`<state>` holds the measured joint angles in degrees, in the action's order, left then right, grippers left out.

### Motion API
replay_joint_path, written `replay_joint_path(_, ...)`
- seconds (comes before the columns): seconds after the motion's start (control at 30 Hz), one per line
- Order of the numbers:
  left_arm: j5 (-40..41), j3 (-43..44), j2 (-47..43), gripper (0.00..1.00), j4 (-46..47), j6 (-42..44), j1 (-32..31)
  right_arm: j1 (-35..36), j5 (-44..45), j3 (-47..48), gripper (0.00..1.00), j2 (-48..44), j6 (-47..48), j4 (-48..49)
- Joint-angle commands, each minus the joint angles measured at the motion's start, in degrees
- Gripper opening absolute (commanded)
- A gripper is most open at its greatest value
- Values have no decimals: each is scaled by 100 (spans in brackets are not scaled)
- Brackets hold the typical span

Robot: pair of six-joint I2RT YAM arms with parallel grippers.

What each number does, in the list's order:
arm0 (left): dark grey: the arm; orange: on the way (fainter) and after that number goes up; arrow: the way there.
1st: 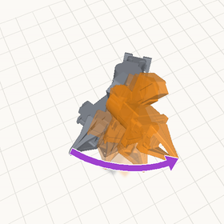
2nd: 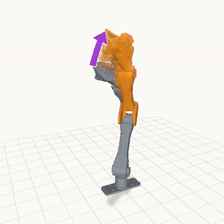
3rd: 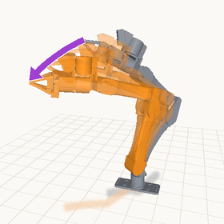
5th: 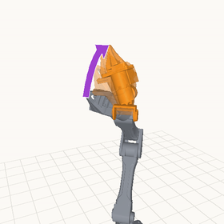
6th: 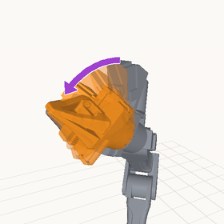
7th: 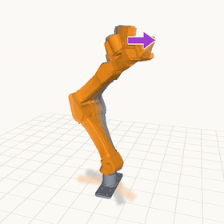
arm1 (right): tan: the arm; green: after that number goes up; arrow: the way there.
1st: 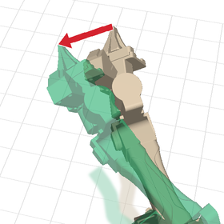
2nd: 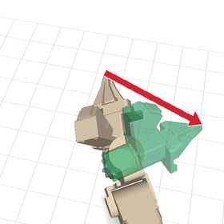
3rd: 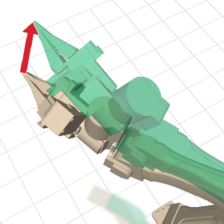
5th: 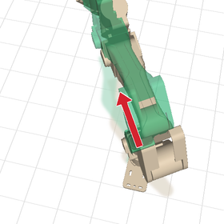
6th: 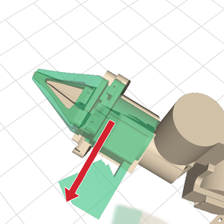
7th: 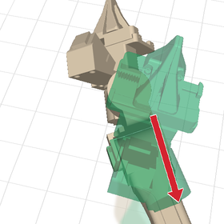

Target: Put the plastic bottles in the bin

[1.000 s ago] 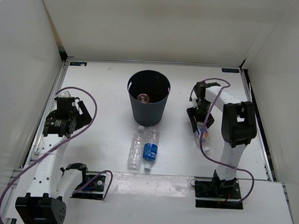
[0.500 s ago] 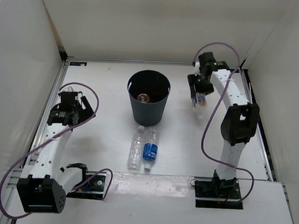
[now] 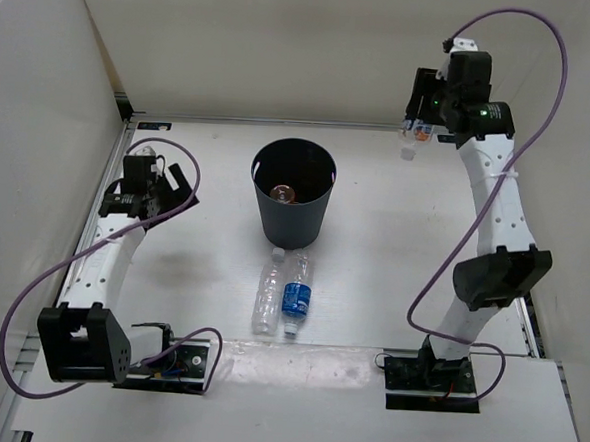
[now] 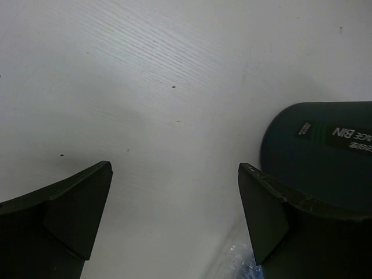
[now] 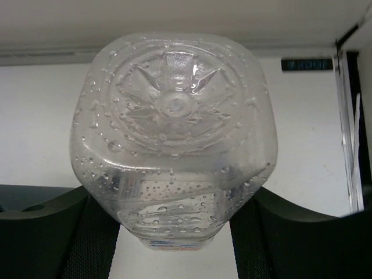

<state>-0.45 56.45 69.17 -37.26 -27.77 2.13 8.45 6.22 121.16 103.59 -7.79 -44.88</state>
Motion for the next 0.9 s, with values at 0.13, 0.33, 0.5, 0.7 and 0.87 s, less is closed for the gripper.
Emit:
replay_joint_path(0.13,-404,525,-851,100,-712,674,-369,1290,829,-880,0,-1164,664,2263)
replay_joint_path(0.33,-62,-140,-2178,100,-1538,764,-591,2168,-50,-1156,0,-1596,1200,2749)
replay_joint_path(0.5,166,-739,-3303,100,-1785,791,-591,3048,-313,-1454,0,-1956,2112,2651)
replay_joint_path(0.7,439,-810,-4051,100,-1609,598,-644,3034,-2649,-1842,1,-2291,1670,2037)
replay_joint_path(0.87,1168,-767,-3797,100,-2047,80,-644,1909,-5074,-2001,14,-1984,833,2054)
